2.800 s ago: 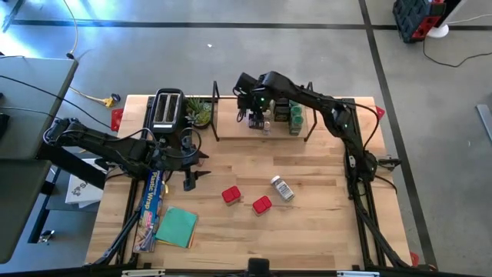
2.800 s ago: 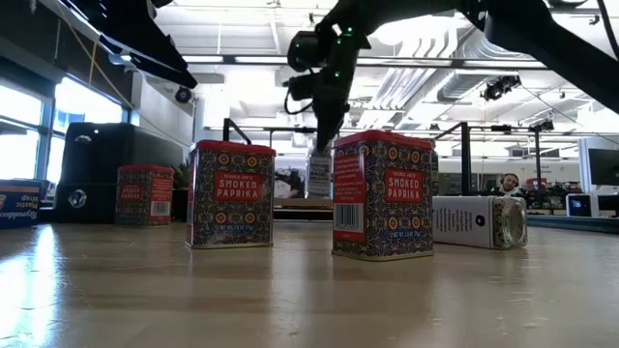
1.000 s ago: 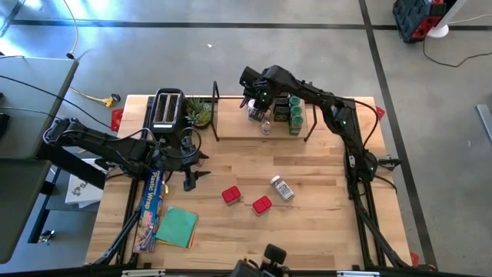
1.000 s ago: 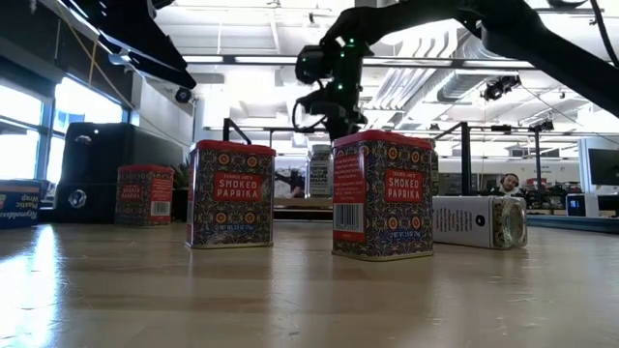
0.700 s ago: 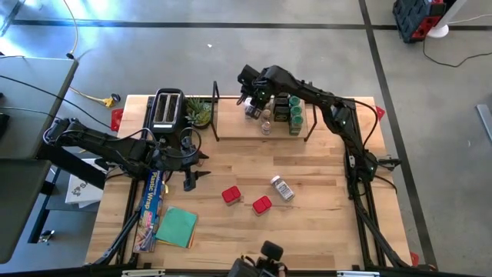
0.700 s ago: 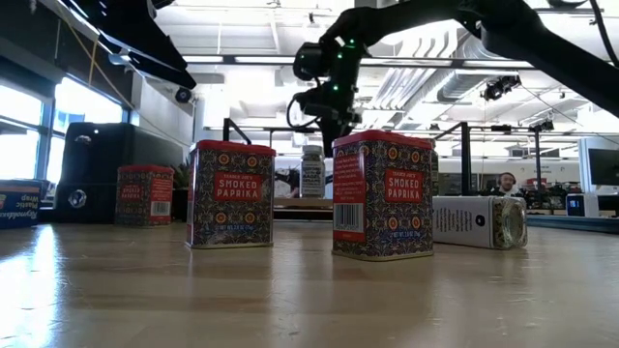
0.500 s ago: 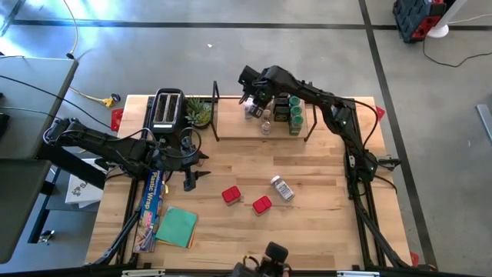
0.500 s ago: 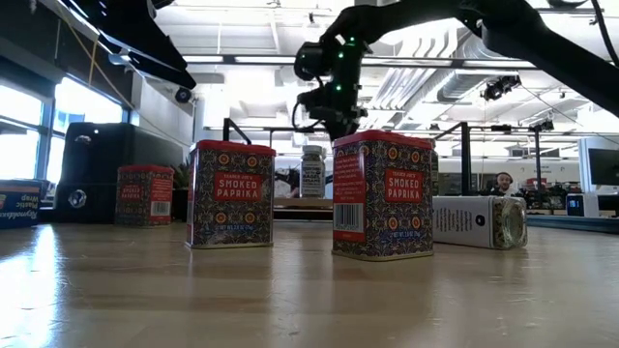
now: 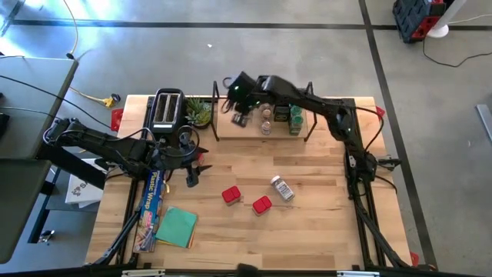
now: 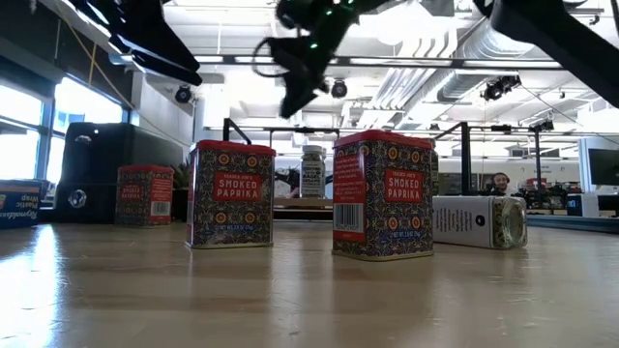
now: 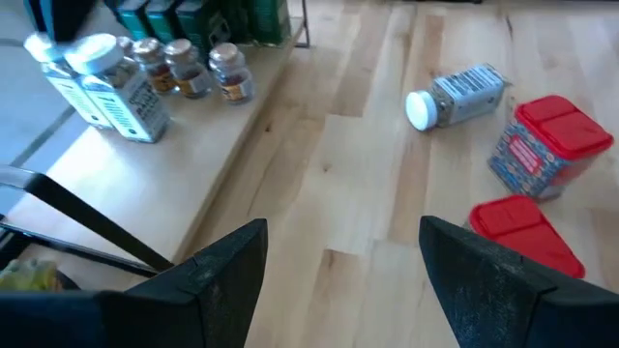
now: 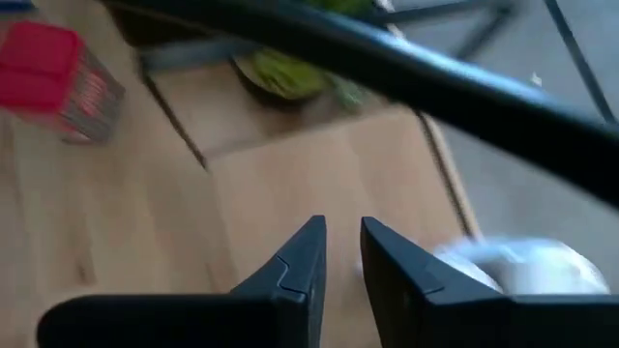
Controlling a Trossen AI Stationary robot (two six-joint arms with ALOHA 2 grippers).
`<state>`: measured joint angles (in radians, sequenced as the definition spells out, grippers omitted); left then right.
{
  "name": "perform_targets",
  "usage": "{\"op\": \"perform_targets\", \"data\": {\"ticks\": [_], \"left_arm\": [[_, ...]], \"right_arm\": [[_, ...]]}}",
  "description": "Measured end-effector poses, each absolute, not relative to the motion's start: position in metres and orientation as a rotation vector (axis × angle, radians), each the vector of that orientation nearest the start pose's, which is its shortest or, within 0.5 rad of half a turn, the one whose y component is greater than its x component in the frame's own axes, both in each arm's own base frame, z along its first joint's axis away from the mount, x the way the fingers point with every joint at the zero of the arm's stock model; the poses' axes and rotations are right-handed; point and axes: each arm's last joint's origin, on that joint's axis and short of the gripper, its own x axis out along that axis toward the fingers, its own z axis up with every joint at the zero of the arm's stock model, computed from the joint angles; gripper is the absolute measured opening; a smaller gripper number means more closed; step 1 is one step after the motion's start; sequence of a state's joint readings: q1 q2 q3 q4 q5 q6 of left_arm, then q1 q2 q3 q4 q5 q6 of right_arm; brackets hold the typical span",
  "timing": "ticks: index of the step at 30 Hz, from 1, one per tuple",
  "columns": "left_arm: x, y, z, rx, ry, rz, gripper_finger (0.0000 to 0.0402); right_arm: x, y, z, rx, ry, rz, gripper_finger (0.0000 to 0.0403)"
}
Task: Shelf spices
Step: Adjust the white seasoning bottle
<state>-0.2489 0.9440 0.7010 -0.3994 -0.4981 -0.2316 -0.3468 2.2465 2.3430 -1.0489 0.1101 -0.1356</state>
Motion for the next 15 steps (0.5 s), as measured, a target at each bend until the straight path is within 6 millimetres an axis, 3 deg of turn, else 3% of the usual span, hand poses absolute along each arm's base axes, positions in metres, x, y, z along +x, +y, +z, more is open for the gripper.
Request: {"op": "perform_targets", "data": {"ticks": [4,9,15], "left_arm": [[0.190,-0.034,0.261,0.012,0.561,0.314,0.0266],[0.190,-0.034,0.261,0.011,0.562,0.313,0.0266],[0.190,-0.034,0.261,0.011,0.564,0.312,0.0266]], "right_arm": [[0.468,-0.172,0.287,-0.010,0.965,-0.347,0.0046],[0.474,-0.186,0.258,-0.022,1.025,-0.407,0.0027],[0.469,-0.191,0.249,-0.033,1.116,-0.463,0.0018]]}}
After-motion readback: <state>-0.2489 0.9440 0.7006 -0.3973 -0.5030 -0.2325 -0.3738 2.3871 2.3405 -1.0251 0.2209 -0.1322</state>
